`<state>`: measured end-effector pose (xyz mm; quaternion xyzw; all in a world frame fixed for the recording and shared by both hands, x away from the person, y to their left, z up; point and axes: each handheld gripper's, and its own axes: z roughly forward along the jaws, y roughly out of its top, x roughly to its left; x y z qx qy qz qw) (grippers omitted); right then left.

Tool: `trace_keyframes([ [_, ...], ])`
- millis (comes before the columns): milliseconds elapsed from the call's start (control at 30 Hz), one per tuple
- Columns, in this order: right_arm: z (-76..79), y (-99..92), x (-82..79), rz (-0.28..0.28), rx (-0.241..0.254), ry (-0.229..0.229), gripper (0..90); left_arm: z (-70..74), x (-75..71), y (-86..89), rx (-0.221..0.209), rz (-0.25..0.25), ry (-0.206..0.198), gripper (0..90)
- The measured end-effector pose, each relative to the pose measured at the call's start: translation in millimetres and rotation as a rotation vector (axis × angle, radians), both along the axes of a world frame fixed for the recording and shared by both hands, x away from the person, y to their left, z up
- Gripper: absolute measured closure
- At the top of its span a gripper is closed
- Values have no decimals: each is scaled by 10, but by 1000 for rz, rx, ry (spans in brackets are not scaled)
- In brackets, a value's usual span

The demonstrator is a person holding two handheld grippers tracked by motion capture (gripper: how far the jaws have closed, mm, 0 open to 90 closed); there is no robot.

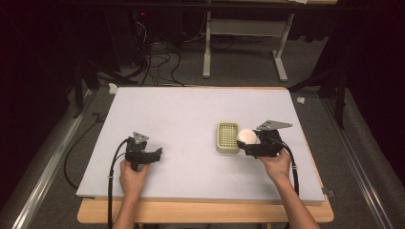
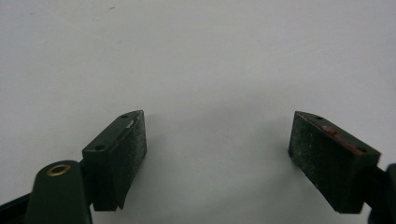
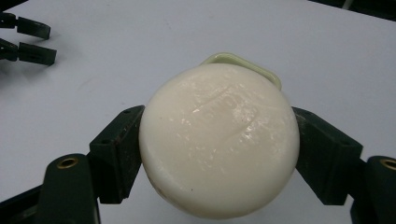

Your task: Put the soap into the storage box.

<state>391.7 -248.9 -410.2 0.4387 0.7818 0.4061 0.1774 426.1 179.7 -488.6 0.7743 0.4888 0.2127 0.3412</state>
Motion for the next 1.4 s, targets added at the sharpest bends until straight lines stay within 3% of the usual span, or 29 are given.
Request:
trace_keyframes([
  [333, 7, 99, 80, 38, 18, 7, 245, 0, -1, -1, 1, 0, -1, 197],
  [833, -21, 187, 194, 44, 21, 32, 245, 0, 0, 0, 0, 0, 0, 196],
  [1400, -72, 328, 386, 37, -27, 63, 245, 0, 1, 1, -1, 0, 1, 196],
])
